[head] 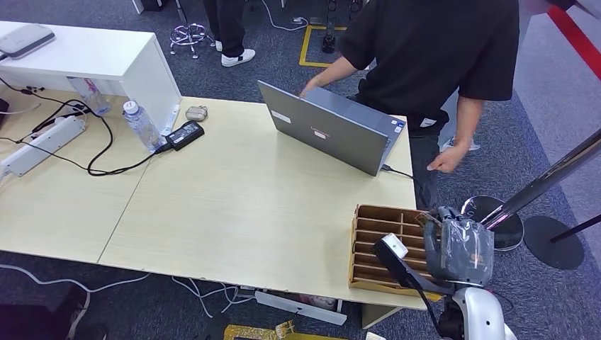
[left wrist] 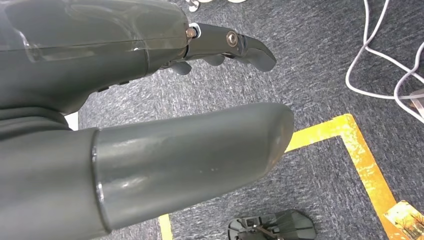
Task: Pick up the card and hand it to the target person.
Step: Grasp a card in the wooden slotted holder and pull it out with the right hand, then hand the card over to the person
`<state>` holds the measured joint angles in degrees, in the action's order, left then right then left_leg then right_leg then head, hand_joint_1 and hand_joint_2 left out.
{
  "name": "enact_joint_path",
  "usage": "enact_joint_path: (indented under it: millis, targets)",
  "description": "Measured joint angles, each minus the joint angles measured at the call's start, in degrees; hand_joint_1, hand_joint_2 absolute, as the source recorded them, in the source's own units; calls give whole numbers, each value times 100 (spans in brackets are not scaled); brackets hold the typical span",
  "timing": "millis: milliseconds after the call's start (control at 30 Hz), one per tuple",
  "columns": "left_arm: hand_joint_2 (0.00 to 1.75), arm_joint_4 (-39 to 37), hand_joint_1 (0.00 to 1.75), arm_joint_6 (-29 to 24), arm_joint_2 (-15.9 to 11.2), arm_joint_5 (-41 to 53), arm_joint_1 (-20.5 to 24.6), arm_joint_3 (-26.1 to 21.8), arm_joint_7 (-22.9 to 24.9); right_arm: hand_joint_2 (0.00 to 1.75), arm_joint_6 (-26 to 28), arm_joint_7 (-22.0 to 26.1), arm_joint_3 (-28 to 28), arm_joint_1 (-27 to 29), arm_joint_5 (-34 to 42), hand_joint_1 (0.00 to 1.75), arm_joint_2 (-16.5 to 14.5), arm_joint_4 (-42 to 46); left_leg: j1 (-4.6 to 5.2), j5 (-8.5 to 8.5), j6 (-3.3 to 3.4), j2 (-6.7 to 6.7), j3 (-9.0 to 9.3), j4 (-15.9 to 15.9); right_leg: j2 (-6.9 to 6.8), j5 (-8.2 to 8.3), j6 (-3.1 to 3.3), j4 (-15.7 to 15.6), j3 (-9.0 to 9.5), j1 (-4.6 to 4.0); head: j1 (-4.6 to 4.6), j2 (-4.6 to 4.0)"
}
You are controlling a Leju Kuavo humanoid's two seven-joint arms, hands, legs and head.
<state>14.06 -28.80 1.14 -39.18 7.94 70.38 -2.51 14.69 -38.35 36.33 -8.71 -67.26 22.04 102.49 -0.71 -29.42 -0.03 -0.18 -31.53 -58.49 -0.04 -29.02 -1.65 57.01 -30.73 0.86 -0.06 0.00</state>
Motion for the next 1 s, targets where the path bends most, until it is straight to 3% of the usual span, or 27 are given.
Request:
enact_joint_path:
  millis: [233, 1000]
  targets:
    - [0, -1, 0, 24, -1, 4, 2, 0, 11, 175, 25, 77, -87, -211, 111, 139, 64, 351, 0, 0, 0, 0, 0, 0, 0, 0, 0, 0, 0, 0, 1, 0]
    - [0, 0, 0, 178, -4, 241, 159, 8, 219, 175, -520, 125, -22, -1409, 560, 138, 109, 130, 0, 1, 1, -1, -2, 0, -1, 1, 1, 1, 0, 0, 0, 0]
